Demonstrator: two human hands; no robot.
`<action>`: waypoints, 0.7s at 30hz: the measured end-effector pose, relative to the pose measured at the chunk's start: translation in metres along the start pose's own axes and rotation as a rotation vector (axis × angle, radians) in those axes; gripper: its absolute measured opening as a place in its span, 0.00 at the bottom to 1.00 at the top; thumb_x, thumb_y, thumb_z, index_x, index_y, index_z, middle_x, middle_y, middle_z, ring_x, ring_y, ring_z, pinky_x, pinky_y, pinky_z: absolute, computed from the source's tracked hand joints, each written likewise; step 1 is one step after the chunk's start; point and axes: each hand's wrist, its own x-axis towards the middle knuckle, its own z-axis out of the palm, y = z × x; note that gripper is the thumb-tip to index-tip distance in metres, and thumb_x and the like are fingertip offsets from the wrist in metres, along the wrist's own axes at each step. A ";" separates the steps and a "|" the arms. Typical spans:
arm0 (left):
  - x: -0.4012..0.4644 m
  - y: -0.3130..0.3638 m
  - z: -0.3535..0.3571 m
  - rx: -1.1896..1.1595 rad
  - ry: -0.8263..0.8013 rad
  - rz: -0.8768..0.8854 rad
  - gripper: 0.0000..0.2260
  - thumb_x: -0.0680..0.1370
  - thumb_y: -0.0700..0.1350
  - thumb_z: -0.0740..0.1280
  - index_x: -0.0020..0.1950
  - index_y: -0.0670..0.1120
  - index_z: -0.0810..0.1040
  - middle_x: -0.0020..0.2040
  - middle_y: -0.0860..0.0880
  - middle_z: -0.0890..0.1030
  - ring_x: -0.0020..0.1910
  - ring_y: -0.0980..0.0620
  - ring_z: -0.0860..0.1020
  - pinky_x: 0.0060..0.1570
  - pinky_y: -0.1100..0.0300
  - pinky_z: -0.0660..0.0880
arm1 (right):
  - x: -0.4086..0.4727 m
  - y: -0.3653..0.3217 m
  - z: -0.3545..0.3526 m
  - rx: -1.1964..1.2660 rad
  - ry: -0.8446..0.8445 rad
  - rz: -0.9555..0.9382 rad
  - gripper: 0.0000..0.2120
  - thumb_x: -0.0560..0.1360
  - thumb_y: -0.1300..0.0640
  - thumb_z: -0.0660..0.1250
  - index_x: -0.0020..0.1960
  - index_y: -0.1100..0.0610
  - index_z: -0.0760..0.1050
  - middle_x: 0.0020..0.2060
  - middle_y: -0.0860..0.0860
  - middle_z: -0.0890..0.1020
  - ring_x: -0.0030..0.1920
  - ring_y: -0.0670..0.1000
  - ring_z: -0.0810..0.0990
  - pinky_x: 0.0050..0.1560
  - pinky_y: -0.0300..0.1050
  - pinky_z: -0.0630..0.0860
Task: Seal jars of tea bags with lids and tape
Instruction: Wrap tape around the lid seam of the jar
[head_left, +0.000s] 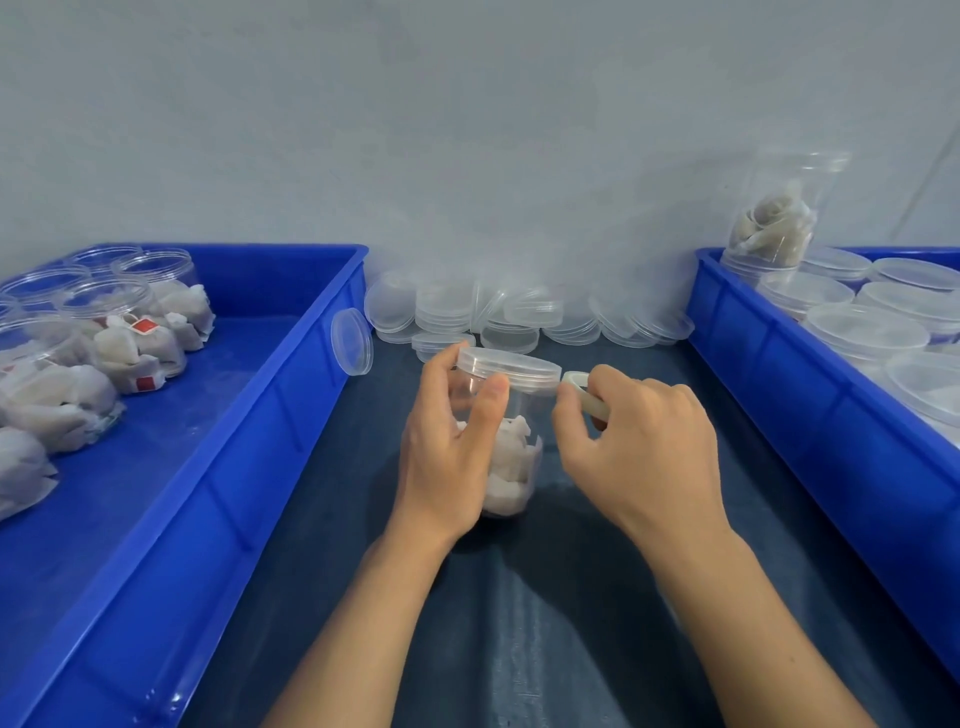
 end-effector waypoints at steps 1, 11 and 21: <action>0.001 0.000 -0.001 0.007 -0.002 -0.007 0.27 0.78 0.66 0.64 0.71 0.51 0.75 0.59 0.56 0.84 0.60 0.53 0.83 0.62 0.47 0.79 | 0.000 0.000 0.000 0.010 -0.005 0.001 0.19 0.78 0.52 0.67 0.32 0.58 0.65 0.22 0.51 0.67 0.25 0.59 0.66 0.36 0.54 0.70; -0.002 0.008 -0.005 0.099 -0.095 -0.071 0.33 0.74 0.73 0.61 0.72 0.54 0.73 0.58 0.57 0.84 0.58 0.57 0.83 0.59 0.52 0.78 | -0.001 -0.001 -0.007 0.010 0.005 -0.027 0.20 0.77 0.54 0.67 0.32 0.54 0.61 0.22 0.47 0.61 0.24 0.56 0.62 0.33 0.49 0.63; -0.012 0.017 0.012 0.217 0.022 -0.043 0.38 0.68 0.74 0.70 0.74 0.63 0.65 0.57 0.66 0.81 0.56 0.69 0.79 0.49 0.73 0.75 | -0.002 0.000 -0.006 -0.020 0.000 -0.076 0.19 0.81 0.51 0.62 0.33 0.55 0.63 0.23 0.47 0.66 0.25 0.56 0.64 0.37 0.54 0.66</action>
